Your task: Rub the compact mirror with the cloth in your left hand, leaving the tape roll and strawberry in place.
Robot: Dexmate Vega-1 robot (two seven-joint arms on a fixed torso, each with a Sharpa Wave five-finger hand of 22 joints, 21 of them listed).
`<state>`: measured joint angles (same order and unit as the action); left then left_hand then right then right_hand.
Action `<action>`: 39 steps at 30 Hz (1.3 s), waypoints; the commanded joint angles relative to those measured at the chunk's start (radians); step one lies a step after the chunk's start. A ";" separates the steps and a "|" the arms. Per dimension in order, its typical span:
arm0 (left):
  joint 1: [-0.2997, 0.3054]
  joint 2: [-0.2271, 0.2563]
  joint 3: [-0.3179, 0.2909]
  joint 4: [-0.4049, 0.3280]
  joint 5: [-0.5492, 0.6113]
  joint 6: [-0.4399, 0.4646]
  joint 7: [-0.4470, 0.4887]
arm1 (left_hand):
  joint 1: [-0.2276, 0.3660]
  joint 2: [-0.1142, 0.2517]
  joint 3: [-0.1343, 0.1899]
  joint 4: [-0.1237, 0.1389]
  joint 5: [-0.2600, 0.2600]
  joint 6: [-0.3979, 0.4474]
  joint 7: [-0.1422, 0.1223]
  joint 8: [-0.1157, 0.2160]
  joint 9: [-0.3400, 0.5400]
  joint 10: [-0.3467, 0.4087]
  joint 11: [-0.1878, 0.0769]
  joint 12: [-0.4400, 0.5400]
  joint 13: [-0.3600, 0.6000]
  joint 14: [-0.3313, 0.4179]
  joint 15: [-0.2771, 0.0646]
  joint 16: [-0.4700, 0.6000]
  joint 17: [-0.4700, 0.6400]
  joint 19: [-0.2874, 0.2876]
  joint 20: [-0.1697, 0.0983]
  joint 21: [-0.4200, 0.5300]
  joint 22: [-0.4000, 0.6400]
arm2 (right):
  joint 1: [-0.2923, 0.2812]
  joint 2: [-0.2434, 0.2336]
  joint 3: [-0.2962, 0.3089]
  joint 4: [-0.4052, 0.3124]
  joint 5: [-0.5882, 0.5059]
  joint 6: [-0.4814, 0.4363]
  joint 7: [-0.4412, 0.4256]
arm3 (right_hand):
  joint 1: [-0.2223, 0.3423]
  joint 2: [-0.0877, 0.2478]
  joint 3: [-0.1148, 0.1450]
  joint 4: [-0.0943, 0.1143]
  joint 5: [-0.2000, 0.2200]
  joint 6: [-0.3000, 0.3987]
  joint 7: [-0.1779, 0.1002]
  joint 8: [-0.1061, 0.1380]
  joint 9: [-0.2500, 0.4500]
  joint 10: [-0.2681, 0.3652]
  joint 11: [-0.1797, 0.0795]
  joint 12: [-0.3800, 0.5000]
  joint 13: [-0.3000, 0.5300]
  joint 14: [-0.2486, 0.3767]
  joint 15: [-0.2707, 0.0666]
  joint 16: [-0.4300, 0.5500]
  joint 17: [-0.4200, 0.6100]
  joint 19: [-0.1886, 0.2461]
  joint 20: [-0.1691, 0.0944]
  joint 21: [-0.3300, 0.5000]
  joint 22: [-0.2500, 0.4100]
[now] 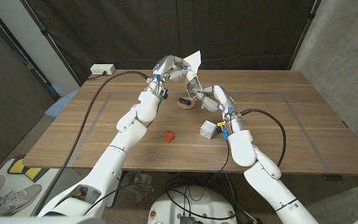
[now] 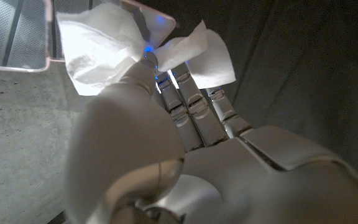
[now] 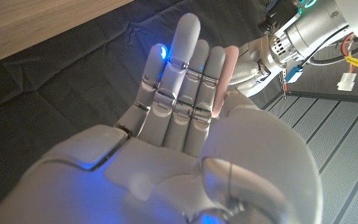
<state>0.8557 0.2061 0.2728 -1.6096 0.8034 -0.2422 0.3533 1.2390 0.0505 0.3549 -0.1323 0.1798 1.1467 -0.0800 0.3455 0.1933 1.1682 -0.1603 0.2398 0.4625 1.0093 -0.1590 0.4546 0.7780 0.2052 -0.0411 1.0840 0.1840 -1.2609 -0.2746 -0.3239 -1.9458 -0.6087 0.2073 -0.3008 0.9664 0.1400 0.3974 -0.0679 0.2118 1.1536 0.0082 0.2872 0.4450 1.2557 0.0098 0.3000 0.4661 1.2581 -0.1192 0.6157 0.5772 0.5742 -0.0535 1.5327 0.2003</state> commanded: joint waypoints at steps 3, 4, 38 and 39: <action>0.063 -0.004 0.012 -0.049 0.445 0.175 0.581 | -0.006 -0.006 0.010 0.002 0.000 0.009 -0.001 -0.004 0.005 0.050 -0.037 -0.002 0.002 0.013 -0.073 -0.002 0.005 0.012 -0.031 0.001 0.002 | -0.011 0.012 0.009 -0.014 0.040 -0.034 0.027 | 0.032 0.023 0.005 -0.007 0.004 0.008 -0.003 -0.005 0.002 0.046 0.021 0.000 0.001 -0.065 -0.077 -0.002 0.002 0.000 -0.165 0.004 -0.001; 0.071 0.000 0.010 -0.062 0.446 0.184 0.567 | -0.006 -0.006 0.010 0.002 0.000 0.010 -0.002 -0.004 0.005 0.050 -0.037 -0.003 0.002 0.013 -0.073 -0.002 0.005 0.013 -0.032 0.001 0.002 | -0.012 0.013 0.012 -0.016 0.050 -0.034 0.031 | 0.032 0.023 0.005 -0.007 0.004 0.008 -0.004 -0.005 0.001 0.047 0.021 0.000 0.000 -0.065 -0.077 -0.002 0.002 0.001 -0.165 0.004 -0.001; 0.343 0.057 -0.117 -0.485 0.624 0.452 -0.095 | -0.010 -0.010 0.019 0.003 0.000 0.006 -0.006 -0.017 0.006 0.050 -0.038 -0.019 0.003 0.015 -0.073 -0.019 0.012 0.005 -0.022 -0.002 0.002 | -0.182 -0.020 0.113 -0.294 0.138 -0.314 0.206 | 0.036 0.018 0.015 -0.014 0.008 0.021 0.003 -0.012 0.006 0.065 0.028 -0.004 -0.005 -0.042 -0.078 -0.008 -0.005 0.023 -0.164 0.010 0.004; 0.344 0.059 -0.122 -0.485 0.619 0.449 -0.113 | -0.011 -0.009 0.020 0.003 0.000 0.005 -0.005 -0.017 0.006 0.050 -0.038 -0.020 0.003 0.015 -0.073 -0.019 0.012 0.006 -0.023 -0.001 0.002 | -0.186 -0.024 0.117 -0.308 0.150 -0.333 0.228 | 0.036 0.017 0.015 -0.014 0.008 0.020 0.003 -0.012 0.006 0.066 0.029 -0.005 -0.005 -0.042 -0.078 -0.009 -0.005 0.022 -0.164 0.009 0.004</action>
<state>1.1477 0.2514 0.1895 -2.0078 1.3703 0.1531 0.4992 1.2271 0.0385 0.3676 -0.1311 0.1798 1.1524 -0.0856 0.3284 0.1989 1.1810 -0.1662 0.2235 0.4615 1.0145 -0.1643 0.4389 0.7854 0.2071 -0.0392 1.0840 0.1839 -1.3933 -0.2623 -0.2427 -2.1308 -0.5170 0.0027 -0.2118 0.9741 0.1399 0.3975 -0.0680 0.2156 1.1628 0.0096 0.2796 0.4504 1.2557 0.0098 0.2957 0.4587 1.2709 -0.1319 0.6101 0.5697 0.5856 -0.0574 1.5327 0.1977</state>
